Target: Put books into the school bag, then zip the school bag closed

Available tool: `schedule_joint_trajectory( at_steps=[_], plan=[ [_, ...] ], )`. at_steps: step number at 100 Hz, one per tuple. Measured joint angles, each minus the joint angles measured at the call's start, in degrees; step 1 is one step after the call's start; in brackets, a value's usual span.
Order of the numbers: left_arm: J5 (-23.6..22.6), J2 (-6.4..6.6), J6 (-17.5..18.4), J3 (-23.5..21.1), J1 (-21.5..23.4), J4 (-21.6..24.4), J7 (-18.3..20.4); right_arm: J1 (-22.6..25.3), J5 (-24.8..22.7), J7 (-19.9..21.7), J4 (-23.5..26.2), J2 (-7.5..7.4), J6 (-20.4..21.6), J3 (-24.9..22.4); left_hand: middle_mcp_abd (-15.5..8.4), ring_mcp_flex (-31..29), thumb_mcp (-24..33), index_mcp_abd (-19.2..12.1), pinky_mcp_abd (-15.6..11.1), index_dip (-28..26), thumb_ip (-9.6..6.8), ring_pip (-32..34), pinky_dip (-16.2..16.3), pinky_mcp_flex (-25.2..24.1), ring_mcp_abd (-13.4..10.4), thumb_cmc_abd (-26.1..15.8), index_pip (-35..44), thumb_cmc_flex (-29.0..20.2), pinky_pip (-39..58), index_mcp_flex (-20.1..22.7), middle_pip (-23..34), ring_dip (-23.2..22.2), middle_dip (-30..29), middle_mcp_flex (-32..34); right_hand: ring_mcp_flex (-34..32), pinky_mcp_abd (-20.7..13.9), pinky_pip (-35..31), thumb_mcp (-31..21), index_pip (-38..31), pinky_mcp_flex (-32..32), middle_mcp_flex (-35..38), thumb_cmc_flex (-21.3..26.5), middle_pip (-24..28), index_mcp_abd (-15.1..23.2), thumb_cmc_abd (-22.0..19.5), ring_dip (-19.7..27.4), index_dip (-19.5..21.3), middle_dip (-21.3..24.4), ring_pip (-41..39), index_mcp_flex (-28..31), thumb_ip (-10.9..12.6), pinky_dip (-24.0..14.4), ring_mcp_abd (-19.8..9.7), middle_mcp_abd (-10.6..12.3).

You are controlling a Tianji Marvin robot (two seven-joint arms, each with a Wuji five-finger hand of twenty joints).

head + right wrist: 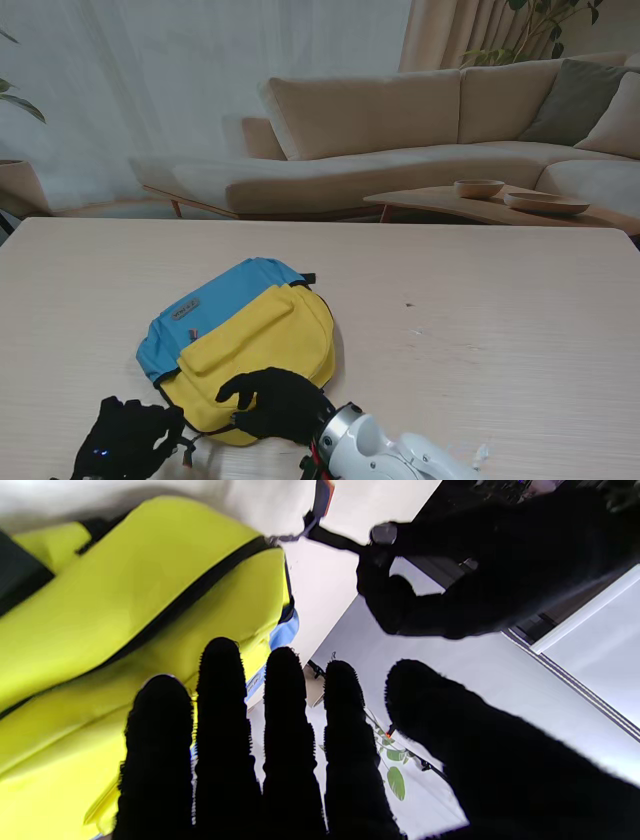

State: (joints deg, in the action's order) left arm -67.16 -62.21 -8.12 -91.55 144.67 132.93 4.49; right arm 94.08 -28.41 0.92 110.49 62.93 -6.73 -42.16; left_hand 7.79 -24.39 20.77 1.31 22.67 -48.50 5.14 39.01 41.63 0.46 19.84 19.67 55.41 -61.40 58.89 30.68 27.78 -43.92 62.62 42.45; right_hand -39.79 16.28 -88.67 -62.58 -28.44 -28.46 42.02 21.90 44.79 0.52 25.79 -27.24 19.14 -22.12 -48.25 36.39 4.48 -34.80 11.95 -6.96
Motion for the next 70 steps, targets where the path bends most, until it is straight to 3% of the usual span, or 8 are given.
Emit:
schedule_joint_trajectory(
  at_steps=[26,47,70],
  plan=[
    [-1.9,0.09,0.6,0.8,0.2,1.5,1.3,-2.3,4.4,-0.7,-1.6,0.56,-4.2,5.6,0.0,0.0,0.0,0.0,0.0,0.0,0.00,0.0,0.0,0.0,0.0,0.0,0.0,0.0,0.0,0.0,0.6,0.0,0.0,0.0,-3.1,0.2,-1.5,-1.5,-0.4,-2.8,0.0,0.0,1.0,1.5,1.9,0.0,0.5,-0.2,-1.4,-5.1,0.0,-0.8,0.6,-0.3],
    [-2.1,0.11,1.1,0.9,0.2,1.5,1.3,-5.1,7.9,-1.4,-4.8,2.22,-7.4,8.7,-0.1,0.0,0.0,0.0,0.0,0.0,0.00,0.0,0.0,0.0,0.0,0.0,0.0,0.0,0.0,0.0,0.6,0.0,0.0,0.0,-4.3,0.8,-1.6,-2.1,-1.1,-4.2,0.6,0.0,2.4,1.5,2.5,0.0,0.6,-0.8,-1.6,-5.9,0.0,-0.9,1.3,-0.5],
    [-1.8,0.09,1.9,0.5,0.5,1.5,0.5,-6.7,11.8,-1.0,-7.0,3.29,-8.3,10.5,-0.1,0.0,0.0,0.0,0.0,0.1,0.00,0.0,0.0,0.0,0.0,0.0,0.0,0.0,0.0,0.0,0.6,0.0,0.0,0.0,-5.7,0.9,-2.3,-3.5,-3.3,-5.0,2.9,0.0,3.7,1.9,2.8,-0.2,0.7,-1.1,-4.2,-3.5,0.0,-0.9,1.4,-0.6]
  ],
)
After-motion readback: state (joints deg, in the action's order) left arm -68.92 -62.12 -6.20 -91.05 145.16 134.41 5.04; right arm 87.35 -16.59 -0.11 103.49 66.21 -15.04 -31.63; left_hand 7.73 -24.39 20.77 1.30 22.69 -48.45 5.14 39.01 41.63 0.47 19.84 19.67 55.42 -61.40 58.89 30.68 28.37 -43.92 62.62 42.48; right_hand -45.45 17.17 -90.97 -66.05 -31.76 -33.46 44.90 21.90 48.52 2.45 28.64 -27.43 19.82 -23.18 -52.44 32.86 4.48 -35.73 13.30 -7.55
